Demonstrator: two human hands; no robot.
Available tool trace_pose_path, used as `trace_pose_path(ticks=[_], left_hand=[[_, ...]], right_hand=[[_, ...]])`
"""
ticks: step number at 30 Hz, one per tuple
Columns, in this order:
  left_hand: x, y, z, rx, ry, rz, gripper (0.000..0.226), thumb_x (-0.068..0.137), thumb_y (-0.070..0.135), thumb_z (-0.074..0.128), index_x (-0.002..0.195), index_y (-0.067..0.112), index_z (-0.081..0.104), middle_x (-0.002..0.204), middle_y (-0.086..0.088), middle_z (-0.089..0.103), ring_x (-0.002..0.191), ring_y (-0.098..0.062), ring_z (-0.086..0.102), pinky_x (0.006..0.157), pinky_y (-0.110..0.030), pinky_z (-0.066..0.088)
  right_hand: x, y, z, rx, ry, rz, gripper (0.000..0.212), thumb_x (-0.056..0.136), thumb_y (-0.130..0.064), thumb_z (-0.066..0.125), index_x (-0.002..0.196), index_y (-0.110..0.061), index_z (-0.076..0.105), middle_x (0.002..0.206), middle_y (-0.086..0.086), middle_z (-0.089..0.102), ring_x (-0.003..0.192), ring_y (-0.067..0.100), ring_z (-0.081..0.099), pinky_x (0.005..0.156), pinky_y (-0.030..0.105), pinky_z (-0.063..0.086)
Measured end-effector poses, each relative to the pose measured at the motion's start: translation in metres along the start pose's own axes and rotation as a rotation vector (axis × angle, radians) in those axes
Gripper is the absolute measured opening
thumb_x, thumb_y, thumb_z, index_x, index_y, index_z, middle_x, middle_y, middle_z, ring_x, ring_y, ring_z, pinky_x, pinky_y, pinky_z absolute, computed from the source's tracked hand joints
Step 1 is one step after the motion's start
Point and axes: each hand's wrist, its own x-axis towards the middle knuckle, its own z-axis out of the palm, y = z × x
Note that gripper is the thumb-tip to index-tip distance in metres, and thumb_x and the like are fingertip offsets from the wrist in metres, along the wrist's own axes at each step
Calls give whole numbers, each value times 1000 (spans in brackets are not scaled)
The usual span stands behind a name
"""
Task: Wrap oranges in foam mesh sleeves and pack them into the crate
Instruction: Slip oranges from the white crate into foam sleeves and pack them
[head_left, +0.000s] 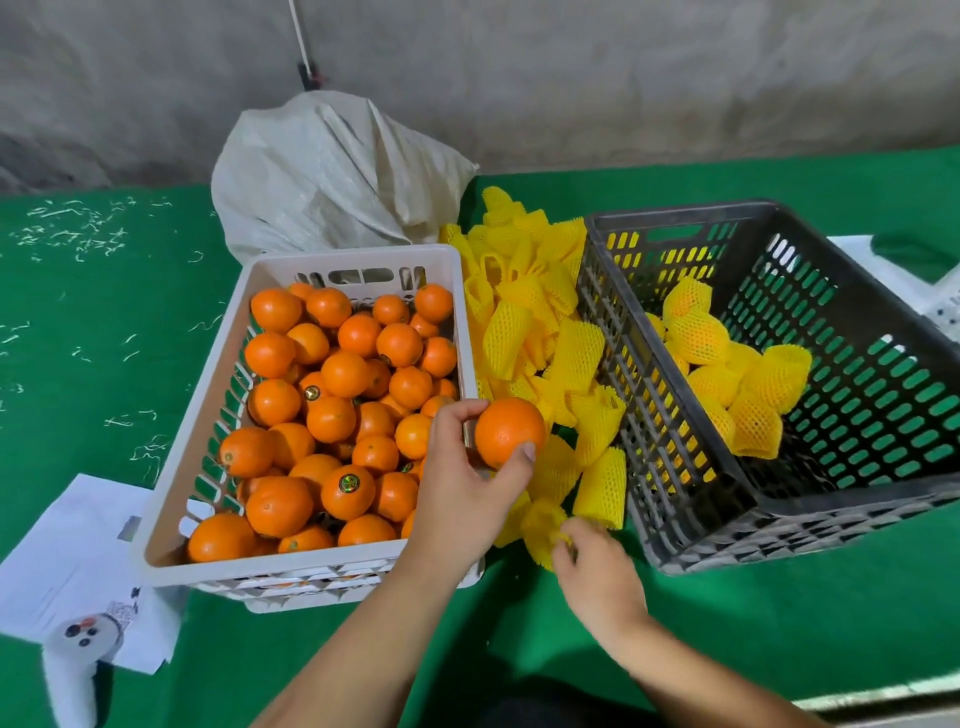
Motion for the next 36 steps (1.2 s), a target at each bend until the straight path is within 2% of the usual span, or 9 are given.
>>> trace_pose_path(ticks=[4,7,10,15,20,25,31,34,36], left_hand=[[-3,2,-1,-73,-71,13,56,81,50,74,132,43,51,122,26,58,107,-10,65,79,-24,55],[-6,2,-5,-179,-201,21,61,85,42,74,142,32,55,134,18,60,122,-14,64,92,-26,55],[-6,2,-15,-273,-296,21,62,87,35,73,144,23,54,148,14,55,133,-13,57,96,-27,54],[-3,10,-24,-325,-445,-60,58,80,34,70,137,42,61,168,20,28,147,-9,42,90,-32,57],[-3,10,-19,-282,-491,-81,58,83,43,70,140,50,57,161,29,28,143,-19,45,88,-38,60],[-2,6,-17,-167,-436,-54,58,83,62,73,137,55,55,134,34,39,124,0,55,83,-30,61],[2,-2,-13,-3,-393,-28,78,76,63,74,146,40,50,153,27,40,140,-4,47,108,-37,54],[2,-4,-9,-17,-346,-6,66,74,64,77,134,52,52,131,32,55,121,-1,61,94,-26,57],[2,-8,-9,-74,-275,-12,61,77,61,80,130,53,50,123,24,56,109,-10,67,85,-35,63]], right_hand=[[17,-40,-44,531,332,3,13,100,-20,61,88,-26,59,77,-7,58,70,13,54,67,35,47],[24,-76,-69,708,378,-75,25,98,-16,67,93,-39,57,91,-13,64,85,0,63,73,20,51],[25,-91,-78,818,322,-87,20,98,-19,68,104,-36,59,104,-7,67,96,10,66,84,33,56],[25,-84,-83,698,299,-104,11,96,-30,70,98,-35,61,91,-4,70,86,15,67,77,40,58],[26,-83,-81,593,360,-108,15,94,-33,70,90,-22,60,71,-10,52,66,15,49,61,37,43],[23,-89,-82,606,321,-102,12,95,-35,70,92,-27,60,83,-13,62,78,13,62,72,40,54],[20,-84,-100,690,268,-152,16,98,-20,69,111,-26,74,103,-8,74,97,10,69,87,44,59],[17,-82,-104,635,267,-196,16,100,-20,65,112,-25,73,106,-9,71,97,4,65,84,38,57],[12,-83,-104,587,263,-240,14,100,-21,64,110,-27,71,107,-13,67,98,2,62,80,28,52]])
